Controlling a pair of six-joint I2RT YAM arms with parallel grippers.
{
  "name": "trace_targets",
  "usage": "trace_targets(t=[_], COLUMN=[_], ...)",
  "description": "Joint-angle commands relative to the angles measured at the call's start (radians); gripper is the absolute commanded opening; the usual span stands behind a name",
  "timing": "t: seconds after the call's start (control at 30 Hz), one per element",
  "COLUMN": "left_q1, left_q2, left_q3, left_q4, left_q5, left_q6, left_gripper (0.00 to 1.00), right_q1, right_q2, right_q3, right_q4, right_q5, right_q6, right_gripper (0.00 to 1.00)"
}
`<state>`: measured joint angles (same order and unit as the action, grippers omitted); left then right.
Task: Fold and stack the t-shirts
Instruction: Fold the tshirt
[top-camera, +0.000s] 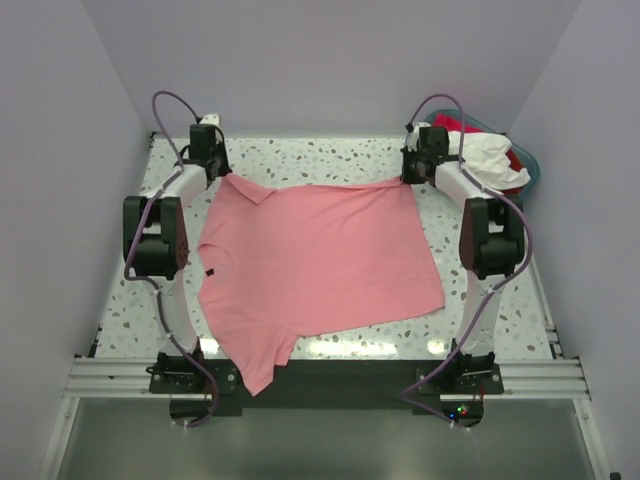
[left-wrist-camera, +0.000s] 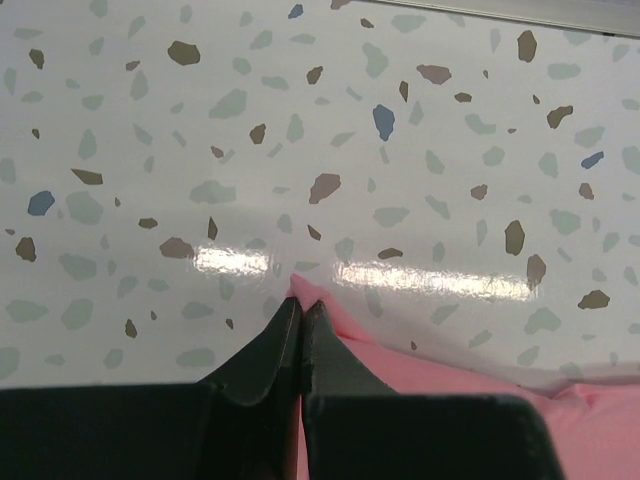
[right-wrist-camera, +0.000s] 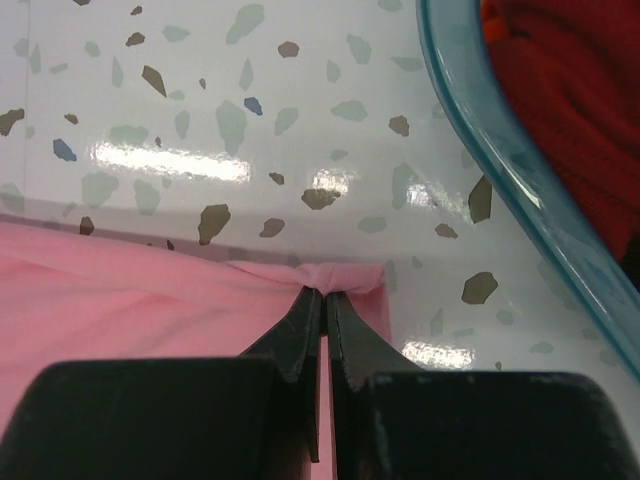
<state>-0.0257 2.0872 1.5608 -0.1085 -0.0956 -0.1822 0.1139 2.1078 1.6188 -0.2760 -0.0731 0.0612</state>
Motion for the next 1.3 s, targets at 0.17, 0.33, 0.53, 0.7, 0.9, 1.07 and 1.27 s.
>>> trace_targets(t=[0.17,0.33,0.53,0.7,0.9,1.07,1.27], left_q1=[0.009,0.009,0.009,0.009,0.009,0.009,0.009], left_q2=[-0.108,-0.223,-0.361,-0.507,-0.624,-0.677,-0.750], left_q3=[-0.025,-0.126,-0.263,-0.414,-0.496,-0.499,-0.496], left_q4=[-0.052,-0.075,-0.152,-0.174,-0.221,-0.285,-0.318], left_q5=[0.019,0.020,-0.024,-0.021,-0.049,-0.050,-0.085], left_q6=[-0.059,-0.089,-0.152,-0.232,-0.272,-0.306,-0.339], left_gripper=[0.00,0.00,0.00,0.00,0.00,0.00,0.00], right_q1=[-0.005,-0.005,-0.005,-0.005,-0.005,-0.005,-0.005], right_q2=[-0.040,-0.097,-0.172,-0.233,-0.276,-0.293,-0.298], right_q3=[0.049,0.016,-0.025,-0.095,-0.154,-0.169,-0.165], right_q4=[-0.055,-0.112,-0.207,-0.229,-0.255,-0.265,-0.269], right_q5=[-0.033,-0.011,0.051,0.070,0.119,0.134,0.127], right_q6=[0.019,0.026,0.055,0.097,0.097,0.086,0.085], right_gripper=[0.00,0.00,0.00,0.00,0.00,0.00,0.00])
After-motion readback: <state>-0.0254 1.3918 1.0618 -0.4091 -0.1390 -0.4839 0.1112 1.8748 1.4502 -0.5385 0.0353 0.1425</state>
